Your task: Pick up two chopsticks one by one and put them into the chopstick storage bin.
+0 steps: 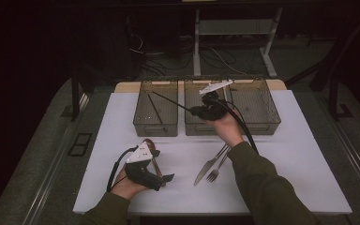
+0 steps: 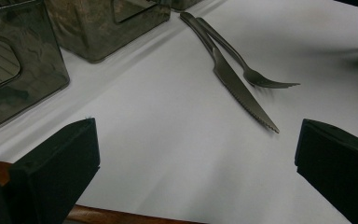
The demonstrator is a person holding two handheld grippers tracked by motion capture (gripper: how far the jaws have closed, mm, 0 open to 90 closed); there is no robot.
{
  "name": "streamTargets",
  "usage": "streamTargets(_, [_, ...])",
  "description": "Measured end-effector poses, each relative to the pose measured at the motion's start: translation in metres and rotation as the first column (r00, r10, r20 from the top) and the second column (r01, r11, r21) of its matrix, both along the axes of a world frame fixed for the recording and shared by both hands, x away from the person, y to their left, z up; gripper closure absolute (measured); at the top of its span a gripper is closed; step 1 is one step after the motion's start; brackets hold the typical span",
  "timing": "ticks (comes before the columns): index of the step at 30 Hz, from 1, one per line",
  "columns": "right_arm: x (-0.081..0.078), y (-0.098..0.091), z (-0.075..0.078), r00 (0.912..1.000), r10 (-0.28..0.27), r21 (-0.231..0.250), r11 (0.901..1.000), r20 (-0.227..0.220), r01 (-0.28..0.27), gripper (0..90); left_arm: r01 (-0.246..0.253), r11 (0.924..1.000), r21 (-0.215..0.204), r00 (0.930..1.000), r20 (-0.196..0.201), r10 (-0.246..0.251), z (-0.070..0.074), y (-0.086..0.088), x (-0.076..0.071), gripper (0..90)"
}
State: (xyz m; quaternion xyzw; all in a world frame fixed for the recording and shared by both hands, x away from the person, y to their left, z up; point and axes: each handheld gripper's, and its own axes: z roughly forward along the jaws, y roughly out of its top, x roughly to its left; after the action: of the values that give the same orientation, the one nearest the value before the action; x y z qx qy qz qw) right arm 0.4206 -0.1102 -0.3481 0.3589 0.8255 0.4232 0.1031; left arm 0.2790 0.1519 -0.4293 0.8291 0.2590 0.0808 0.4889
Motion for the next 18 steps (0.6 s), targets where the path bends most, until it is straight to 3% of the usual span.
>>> streamTargets(18, [0.040,0.062,-0.015,0.9975,-0.034,-0.098,0.9948,-0.062,0.028,85.6,0.007,0.9999,-0.012,1.0000,0.003,-0.007,0.001,-0.001,-0.001,0.0])
